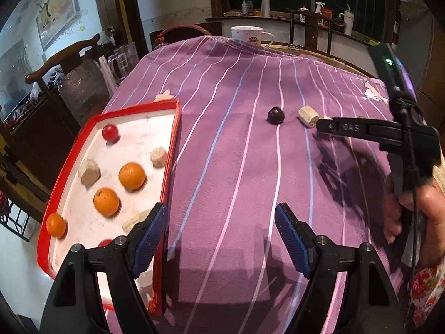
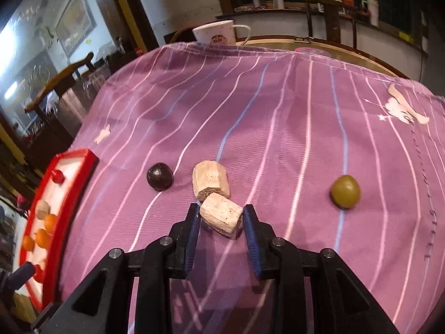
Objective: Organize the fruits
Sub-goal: 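Grasp a cork cylinder with the right tool while the left tool grasps another cork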
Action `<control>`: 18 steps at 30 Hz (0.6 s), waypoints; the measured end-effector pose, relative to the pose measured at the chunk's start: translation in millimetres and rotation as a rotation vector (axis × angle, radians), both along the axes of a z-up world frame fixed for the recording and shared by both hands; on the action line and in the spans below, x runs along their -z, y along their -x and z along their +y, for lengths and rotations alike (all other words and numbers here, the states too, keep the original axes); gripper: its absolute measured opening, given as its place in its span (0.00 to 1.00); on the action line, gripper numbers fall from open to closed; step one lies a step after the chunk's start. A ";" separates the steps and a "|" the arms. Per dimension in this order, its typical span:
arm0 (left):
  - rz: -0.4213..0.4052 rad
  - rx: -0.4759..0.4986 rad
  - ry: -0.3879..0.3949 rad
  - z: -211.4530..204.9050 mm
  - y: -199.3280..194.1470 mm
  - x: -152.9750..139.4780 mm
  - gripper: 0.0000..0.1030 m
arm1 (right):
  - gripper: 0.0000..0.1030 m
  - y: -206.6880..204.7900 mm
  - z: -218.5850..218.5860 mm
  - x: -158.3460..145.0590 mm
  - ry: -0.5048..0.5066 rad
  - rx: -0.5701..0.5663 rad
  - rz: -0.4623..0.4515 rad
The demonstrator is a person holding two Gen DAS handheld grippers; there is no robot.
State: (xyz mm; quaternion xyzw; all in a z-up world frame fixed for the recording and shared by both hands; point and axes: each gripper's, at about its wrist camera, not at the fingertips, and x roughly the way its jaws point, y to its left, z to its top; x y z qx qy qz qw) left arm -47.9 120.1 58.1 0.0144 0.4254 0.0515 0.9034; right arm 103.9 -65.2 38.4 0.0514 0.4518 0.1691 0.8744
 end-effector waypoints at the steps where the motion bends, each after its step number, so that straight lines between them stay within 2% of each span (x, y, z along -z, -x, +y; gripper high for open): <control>1: -0.004 0.010 -0.003 -2.0 -3.1 -1.8 0.76 | 0.33 3.6 -5.3 -3.8 -0.013 0.009 0.002; 4: -0.005 0.058 -0.019 -15.0 -22.3 -6.9 0.76 | 0.33 18.8 -22.1 -13.0 -0.029 0.036 0.010; 7: 0.008 0.135 -0.001 -33.5 -48.7 -8.8 0.76 | 0.33 37.5 -42.6 -16.4 -0.048 0.061 0.015; 9: 0.005 0.208 0.030 -48.3 -68.3 -9.0 0.76 | 0.33 46.6 -54.7 -14.2 -0.072 0.085 0.018; 11: 0.000 0.258 0.063 -60.8 -88.7 -8.3 0.71 | 0.33 50.9 -64.3 -10.9 -0.101 0.102 0.022; 14: 0.018 0.263 0.089 -72.0 -118.8 -2.7 0.70 | 0.34 52.8 -71.8 -4.2 -0.148 0.106 0.028; 18: 0.036 0.249 0.064 -83.4 -146.4 7.0 0.70 | 0.34 50.3 -69.4 2.7 -0.185 0.087 0.038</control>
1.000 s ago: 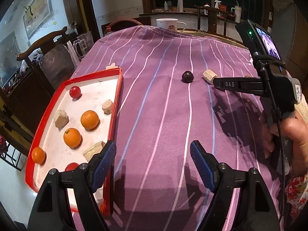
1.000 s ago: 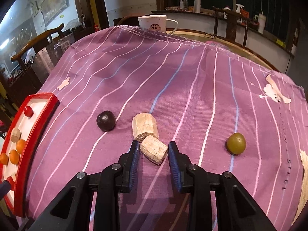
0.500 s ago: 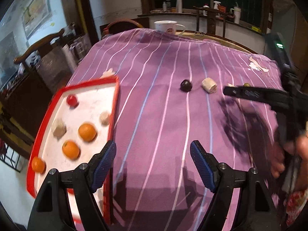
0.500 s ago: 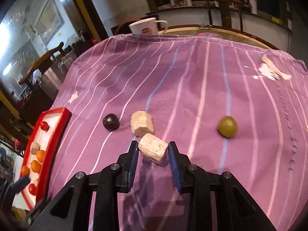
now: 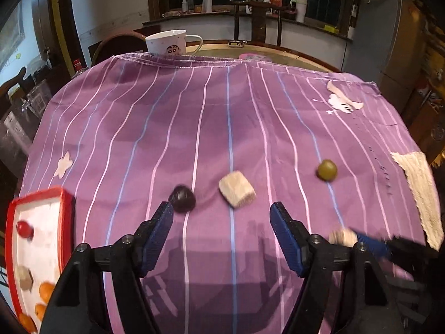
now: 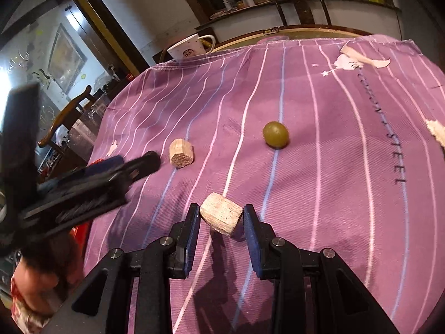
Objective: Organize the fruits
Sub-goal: 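Grasp a cork cylinder with the right tool while the left tool grasps another cork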
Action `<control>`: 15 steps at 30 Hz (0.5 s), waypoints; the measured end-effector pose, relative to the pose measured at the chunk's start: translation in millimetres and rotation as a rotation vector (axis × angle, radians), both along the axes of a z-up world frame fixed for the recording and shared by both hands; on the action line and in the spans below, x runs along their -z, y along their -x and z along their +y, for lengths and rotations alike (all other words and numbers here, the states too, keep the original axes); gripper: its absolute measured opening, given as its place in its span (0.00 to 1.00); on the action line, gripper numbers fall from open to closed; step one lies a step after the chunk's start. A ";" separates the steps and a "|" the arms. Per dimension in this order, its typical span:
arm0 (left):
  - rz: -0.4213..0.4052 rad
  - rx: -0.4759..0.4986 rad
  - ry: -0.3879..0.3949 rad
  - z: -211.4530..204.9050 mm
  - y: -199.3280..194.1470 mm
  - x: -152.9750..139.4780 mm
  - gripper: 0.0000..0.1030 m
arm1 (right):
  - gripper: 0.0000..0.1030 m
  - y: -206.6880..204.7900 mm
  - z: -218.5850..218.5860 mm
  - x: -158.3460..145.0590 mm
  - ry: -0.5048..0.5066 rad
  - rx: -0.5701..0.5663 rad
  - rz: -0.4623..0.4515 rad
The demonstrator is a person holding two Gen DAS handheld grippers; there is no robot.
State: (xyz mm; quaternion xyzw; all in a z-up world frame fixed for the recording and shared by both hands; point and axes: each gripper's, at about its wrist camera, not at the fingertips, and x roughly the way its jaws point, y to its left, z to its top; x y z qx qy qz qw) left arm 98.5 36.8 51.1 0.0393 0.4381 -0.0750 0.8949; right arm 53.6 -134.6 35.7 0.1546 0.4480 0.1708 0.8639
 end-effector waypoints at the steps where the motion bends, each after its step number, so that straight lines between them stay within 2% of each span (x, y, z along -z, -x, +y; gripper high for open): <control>1: -0.001 0.004 -0.006 -3.3 -6.3 1.6 0.70 | 0.34 0.4 0.7 1.5 -0.009 -0.006 0.003; 6: 0.014 0.034 -0.054 -15.3 -29.8 14.3 0.69 | 0.34 2.7 4.3 2.7 -0.037 -0.027 0.003; 10: 0.054 0.065 -0.085 -23.3 -40.0 28.9 0.46 | 0.34 2.2 5.8 3.3 -0.042 -0.031 0.002; 12: 0.072 0.088 -0.071 -27.0 -40.7 35.6 0.37 | 0.34 1.6 5.9 5.3 -0.043 -0.031 0.007; 15: 0.046 0.080 -0.076 -30.7 -33.4 37.3 0.33 | 0.34 1.0 5.6 7.7 -0.035 -0.028 0.009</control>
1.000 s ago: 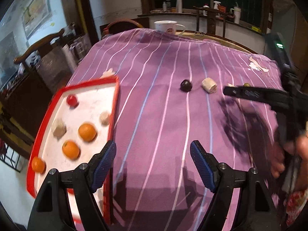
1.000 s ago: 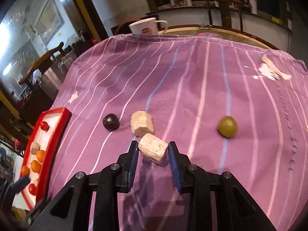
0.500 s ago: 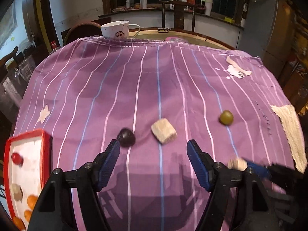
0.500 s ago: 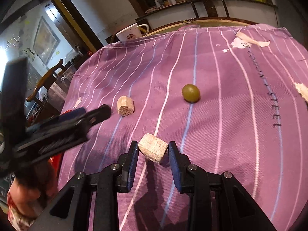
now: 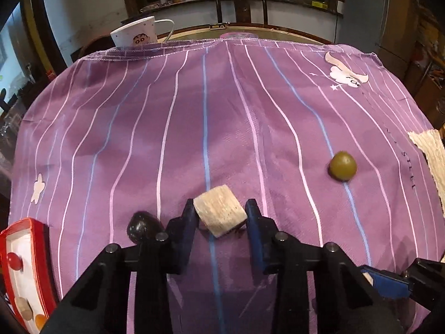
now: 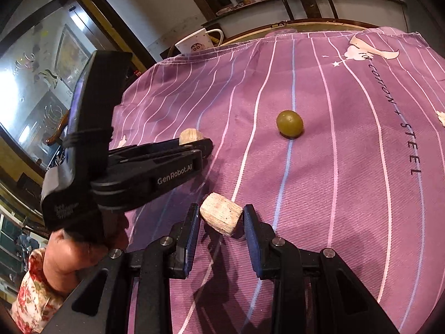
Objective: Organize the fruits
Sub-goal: 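Grasp a cork cylinder with the right tool while the left tool grasps another cork, then carry both corks over the tray and open both tools to release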
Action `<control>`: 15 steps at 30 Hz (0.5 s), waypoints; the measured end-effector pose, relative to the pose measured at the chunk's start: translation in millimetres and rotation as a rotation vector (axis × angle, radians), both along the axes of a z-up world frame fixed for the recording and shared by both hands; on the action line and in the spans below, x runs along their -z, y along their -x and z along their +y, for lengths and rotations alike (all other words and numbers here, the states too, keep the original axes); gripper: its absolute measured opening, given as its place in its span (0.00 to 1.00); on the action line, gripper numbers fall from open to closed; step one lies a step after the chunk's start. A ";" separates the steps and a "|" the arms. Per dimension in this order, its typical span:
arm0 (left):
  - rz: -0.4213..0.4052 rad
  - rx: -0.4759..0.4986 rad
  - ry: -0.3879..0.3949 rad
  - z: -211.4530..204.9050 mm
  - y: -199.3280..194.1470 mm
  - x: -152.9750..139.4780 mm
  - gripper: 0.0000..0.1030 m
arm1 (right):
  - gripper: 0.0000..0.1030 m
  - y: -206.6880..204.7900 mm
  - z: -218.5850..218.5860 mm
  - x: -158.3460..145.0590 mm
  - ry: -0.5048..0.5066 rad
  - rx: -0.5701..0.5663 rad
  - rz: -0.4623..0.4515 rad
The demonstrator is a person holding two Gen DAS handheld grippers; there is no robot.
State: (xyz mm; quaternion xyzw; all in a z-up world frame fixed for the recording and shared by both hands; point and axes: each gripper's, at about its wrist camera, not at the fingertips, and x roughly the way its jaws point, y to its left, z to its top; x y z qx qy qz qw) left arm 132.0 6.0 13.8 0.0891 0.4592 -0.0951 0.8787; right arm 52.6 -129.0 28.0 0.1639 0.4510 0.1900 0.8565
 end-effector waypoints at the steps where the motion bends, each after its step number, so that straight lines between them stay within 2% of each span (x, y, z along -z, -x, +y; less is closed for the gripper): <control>1: -0.005 -0.003 0.013 1.1 3.8 -0.7 0.33 | 0.34 0.0 -0.1 0.4 0.003 0.002 -0.002; 5: -0.038 -0.017 0.047 9.2 24.7 -11.6 0.33 | 0.34 -0.4 -1.4 -0.3 0.005 0.009 -0.013; 8: -0.048 -0.024 0.116 28.0 50.6 -23.8 0.33 | 0.34 2.2 -2.9 -1.3 0.020 0.027 -0.024; 12: -0.039 -0.064 0.218 71.5 95.4 -36.4 0.33 | 0.34 5.3 -4.7 -3.5 0.044 0.052 -0.042; 15: -0.058 -0.133 0.253 117.6 132.5 -46.3 0.33 | 0.34 7.9 -0.6 -7.3 0.062 0.046 -0.059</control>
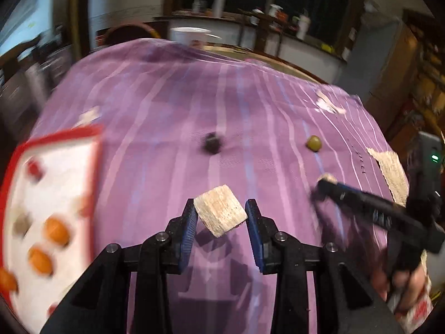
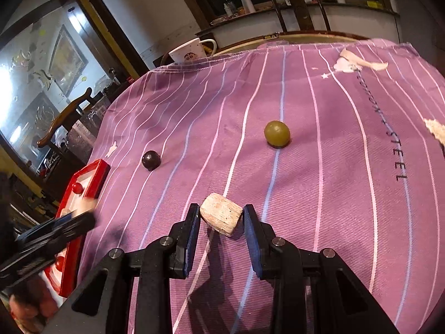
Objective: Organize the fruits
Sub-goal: 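Carry both corks over the tray and open both tools to release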
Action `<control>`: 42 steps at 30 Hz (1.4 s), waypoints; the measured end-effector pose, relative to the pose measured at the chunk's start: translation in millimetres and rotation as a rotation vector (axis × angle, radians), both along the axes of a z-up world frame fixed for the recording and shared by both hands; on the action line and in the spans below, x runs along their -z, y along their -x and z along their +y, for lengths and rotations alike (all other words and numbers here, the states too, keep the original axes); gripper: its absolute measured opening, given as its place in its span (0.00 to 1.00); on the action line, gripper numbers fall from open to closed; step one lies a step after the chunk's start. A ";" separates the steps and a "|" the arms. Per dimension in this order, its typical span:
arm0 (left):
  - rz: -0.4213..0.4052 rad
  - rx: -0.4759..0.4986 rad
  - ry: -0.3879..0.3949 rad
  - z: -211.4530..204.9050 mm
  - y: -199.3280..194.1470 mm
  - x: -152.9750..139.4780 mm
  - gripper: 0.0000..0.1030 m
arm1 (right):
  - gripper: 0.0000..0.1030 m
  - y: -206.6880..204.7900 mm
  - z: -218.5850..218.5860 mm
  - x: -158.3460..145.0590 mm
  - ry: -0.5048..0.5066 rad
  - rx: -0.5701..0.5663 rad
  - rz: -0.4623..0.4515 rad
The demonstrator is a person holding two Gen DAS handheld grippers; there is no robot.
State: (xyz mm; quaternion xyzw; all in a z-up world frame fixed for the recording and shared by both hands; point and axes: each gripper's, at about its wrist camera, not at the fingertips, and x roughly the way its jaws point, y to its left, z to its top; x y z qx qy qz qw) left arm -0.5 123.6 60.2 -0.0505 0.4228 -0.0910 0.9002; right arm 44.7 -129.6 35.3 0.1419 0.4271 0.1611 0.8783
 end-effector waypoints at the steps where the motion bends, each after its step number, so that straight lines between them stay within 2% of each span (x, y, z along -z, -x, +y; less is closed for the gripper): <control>1: -0.003 -0.028 0.004 15.6 9.2 -2.6 0.33 | 0.34 3.0 3.4 -3.5 0.010 -0.008 -0.011; 7: -0.014 -0.235 -0.073 107.8 40.4 -16.8 0.33 | 0.34 26.6 53.5 -48.6 0.032 -0.154 -0.099; 10: 0.015 -0.331 -0.053 150.7 39.0 -18.9 0.33 | 0.34 36.8 92.1 -71.9 0.058 -0.245 -0.148; 12: 0.005 -0.375 -0.055 171.2 37.5 -20.7 0.33 | 0.34 39.5 119.9 -80.9 0.070 -0.299 -0.161; 16: 0.009 -0.427 -0.056 203.2 24.7 -21.5 0.33 | 0.34 36.9 177.6 -83.4 0.092 -0.381 -0.166; 21: 0.042 -0.452 -0.072 229.3 -1.6 -11.9 0.33 | 0.34 9.3 245.3 -65.3 0.071 -0.456 -0.085; 26: 0.111 -0.476 -0.022 251.3 -19.7 10.3 0.34 | 0.34 -11.1 297.2 -41.2 0.098 -0.496 -0.026; 33: 0.134 -0.469 0.013 256.0 -24.4 22.3 0.35 | 0.34 -15.7 333.4 -18.9 0.159 -0.545 -0.014; 35: 0.130 -0.463 0.018 256.4 -22.8 21.8 0.47 | 0.34 -14.9 335.0 -17.7 0.164 -0.545 -0.018; 39: 0.097 -0.467 0.012 252.2 -14.2 12.6 0.56 | 0.38 -15.9 332.6 -21.2 0.155 -0.539 -0.035; 42: 0.069 -0.471 0.011 245.5 -3.4 1.9 0.61 | 0.48 -16.6 321.7 -30.6 0.119 -0.515 -0.049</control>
